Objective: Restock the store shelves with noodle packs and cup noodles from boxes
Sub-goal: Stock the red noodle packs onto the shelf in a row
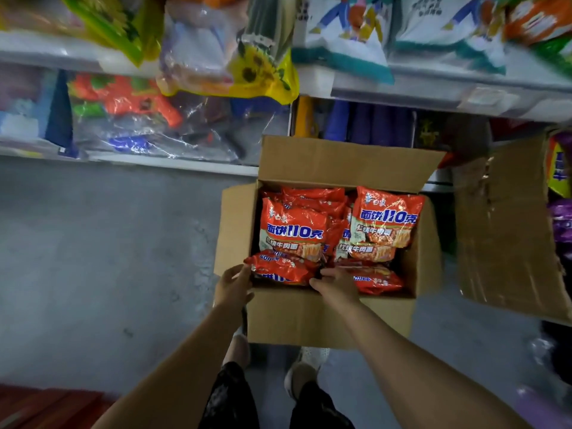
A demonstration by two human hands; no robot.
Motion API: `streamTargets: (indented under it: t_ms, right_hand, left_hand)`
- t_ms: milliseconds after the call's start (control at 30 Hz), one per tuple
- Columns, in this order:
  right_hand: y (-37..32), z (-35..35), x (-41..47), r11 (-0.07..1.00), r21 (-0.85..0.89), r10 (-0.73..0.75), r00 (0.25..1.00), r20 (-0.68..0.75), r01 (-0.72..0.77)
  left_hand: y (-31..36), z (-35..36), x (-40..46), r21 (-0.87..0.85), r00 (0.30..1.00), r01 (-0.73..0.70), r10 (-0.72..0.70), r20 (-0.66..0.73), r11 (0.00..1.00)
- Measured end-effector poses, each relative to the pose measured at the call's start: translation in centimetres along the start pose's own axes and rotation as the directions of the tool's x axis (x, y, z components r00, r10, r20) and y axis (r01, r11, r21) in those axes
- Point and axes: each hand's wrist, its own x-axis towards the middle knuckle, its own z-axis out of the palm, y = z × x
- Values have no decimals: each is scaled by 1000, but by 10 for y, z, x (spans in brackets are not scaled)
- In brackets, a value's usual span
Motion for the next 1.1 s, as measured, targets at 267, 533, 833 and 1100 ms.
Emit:
streamTargets:
  t_ms: [267, 533, 833, 1100]
  right_hand:
    - [23, 35, 45, 996, -14, -90, 996, 29, 90]
    - [21, 43, 52, 976, -153, -168, 983, -74, 155]
    - [5, 1, 27, 935, 323, -136, 989, -59, 148]
    - [-37, -31, 6, 821, 557, -146, 989, -3, 123]
  left_hand:
    - [-27, 5, 45, 0, 997, -66, 66, 27, 998]
    - [-30, -2, 54, -51, 995, -51, 55, 81, 997]
    - [-4, -3, 26, 2, 948, -180, 173, 266, 984]
    - [27, 17, 2, -67, 905, -176, 188, 382, 982]
